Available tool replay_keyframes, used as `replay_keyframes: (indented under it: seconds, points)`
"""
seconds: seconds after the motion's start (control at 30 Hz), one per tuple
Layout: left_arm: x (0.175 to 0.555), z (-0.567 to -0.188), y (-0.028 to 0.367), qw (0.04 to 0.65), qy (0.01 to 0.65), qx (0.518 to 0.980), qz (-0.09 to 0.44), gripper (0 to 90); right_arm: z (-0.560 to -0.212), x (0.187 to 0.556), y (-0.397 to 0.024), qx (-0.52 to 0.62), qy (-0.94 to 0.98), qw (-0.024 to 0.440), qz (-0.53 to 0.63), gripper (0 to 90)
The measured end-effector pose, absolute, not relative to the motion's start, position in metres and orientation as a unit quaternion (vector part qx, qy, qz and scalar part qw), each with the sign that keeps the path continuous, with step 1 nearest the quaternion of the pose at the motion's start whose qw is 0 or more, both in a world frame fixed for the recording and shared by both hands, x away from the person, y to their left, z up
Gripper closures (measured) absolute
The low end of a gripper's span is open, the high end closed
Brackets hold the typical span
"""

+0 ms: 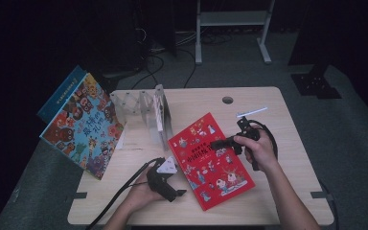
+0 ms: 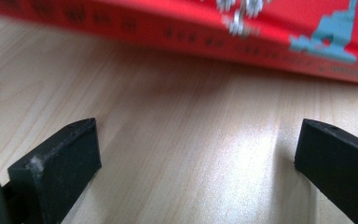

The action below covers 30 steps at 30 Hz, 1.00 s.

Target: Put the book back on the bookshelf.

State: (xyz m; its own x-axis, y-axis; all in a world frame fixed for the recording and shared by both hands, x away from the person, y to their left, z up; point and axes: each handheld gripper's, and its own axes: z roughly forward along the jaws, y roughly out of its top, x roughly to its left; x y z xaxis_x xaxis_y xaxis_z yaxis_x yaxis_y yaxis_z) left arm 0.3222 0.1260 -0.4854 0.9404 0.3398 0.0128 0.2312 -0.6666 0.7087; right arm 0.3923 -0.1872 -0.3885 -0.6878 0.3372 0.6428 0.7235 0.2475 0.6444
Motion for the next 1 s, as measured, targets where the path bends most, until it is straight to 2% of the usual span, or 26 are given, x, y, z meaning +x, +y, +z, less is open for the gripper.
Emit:
replay_keyframes:
  seconds: [0.13,0.47,1.0]
  points:
    - [0.322,-0.485,0.126,0.377,0.156,0.91,0.073,0.0,-0.381,0.384,-0.191,-0.329,-0.761,0.173,-0.532,87.6]
    - [0.324,-0.482,0.131,0.394,0.161,0.903,0.058,0.0,-0.366,0.362,-0.2,-0.291,-0.743,0.094,-0.596,87.9]
    - [0.338,-0.411,0.155,0.56,0.173,0.807,0.07,0.0,-0.348,0.348,-0.209,-0.255,-0.731,0.071,-0.628,88.0]
